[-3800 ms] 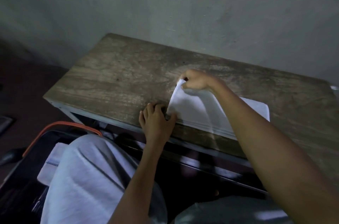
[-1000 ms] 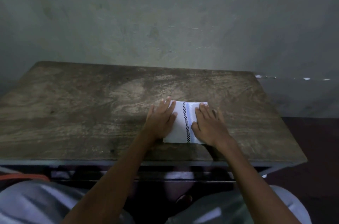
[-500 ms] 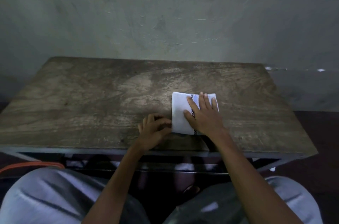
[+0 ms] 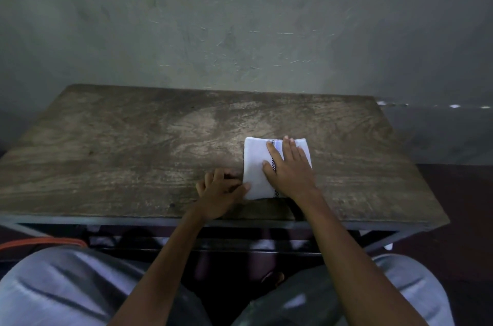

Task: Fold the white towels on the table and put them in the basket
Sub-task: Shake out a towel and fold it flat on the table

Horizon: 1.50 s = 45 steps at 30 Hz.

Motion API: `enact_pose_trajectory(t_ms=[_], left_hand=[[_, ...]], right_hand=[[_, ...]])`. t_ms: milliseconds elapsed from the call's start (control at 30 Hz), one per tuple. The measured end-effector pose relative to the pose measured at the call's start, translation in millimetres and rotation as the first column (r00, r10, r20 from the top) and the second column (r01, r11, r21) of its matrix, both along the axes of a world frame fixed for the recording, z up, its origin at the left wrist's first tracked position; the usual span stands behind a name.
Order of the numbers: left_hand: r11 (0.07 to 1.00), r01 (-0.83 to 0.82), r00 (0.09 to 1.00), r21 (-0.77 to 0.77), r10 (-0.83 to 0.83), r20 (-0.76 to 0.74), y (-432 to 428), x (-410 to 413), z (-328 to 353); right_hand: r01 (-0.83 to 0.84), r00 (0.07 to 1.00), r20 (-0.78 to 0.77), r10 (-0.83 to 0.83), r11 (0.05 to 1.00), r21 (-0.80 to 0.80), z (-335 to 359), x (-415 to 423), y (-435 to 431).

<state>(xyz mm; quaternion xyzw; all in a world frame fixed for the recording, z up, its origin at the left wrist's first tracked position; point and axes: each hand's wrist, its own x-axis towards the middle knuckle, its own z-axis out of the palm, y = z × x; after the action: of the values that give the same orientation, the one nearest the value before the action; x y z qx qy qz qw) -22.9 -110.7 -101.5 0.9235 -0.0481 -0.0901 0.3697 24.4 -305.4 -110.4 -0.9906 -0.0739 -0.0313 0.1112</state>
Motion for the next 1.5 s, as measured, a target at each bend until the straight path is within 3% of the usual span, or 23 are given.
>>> enact_pose_trajectory(t_ms=[100,167,233,300,467,567,633,733,900,1300,1500], left_hand=[[0.994,0.001,1.0,0.11,-0.001,0.004,-5,3,1],[0.996,-0.037,0.999,0.087,0.037,0.001,-6,1,4],[0.993,-0.114,0.989,0.028,0.11,0.102,-14,0,10],[0.993,-0.117,0.951,0.024,0.105,0.289,-34,2,21],[0.927,0.069,0.887,0.369,-0.227,0.403,-105,32,29],[0.835,0.148,0.892,0.53,-0.344,0.293,-115,47,8],[0.789,0.134,0.88,0.599,-0.373,0.295,-112,51,-4],[0.778,0.126,0.863,0.615,-0.392,0.318,-111,52,-7],[0.798,0.105,0.867,0.593,-0.366,0.339,-112,51,-4],[0.806,0.107,0.885,0.582,-0.344,0.313,-113,53,-2],[0.82,0.133,0.881,0.557,-0.355,0.313,-110,55,-4]], right_hand=[[-0.034,0.999,0.0,0.034,0.998,0.049,2,1,-2],[-0.024,1.0,-0.002,0.026,0.95,0.31,11,0,-7],[0.079,0.993,0.015,-0.118,0.751,0.655,22,-6,-19],[0.16,0.952,0.043,-0.304,0.612,0.774,27,-18,-38],[0.341,0.912,-0.072,-0.404,0.649,0.68,17,-57,-77],[0.353,0.93,-0.161,-0.331,0.682,0.641,10,-73,-78],[0.356,0.933,-0.187,-0.309,0.7,0.62,9,-77,-74],[0.393,0.919,-0.261,-0.295,0.638,0.662,15,-78,-68],[0.383,0.919,-0.293,-0.262,0.764,0.52,17,-75,-63],[0.306,0.949,-0.217,-0.231,0.844,0.44,14,-77,-66],[0.346,0.936,-0.23,-0.265,0.806,0.48,5,-71,-68]])
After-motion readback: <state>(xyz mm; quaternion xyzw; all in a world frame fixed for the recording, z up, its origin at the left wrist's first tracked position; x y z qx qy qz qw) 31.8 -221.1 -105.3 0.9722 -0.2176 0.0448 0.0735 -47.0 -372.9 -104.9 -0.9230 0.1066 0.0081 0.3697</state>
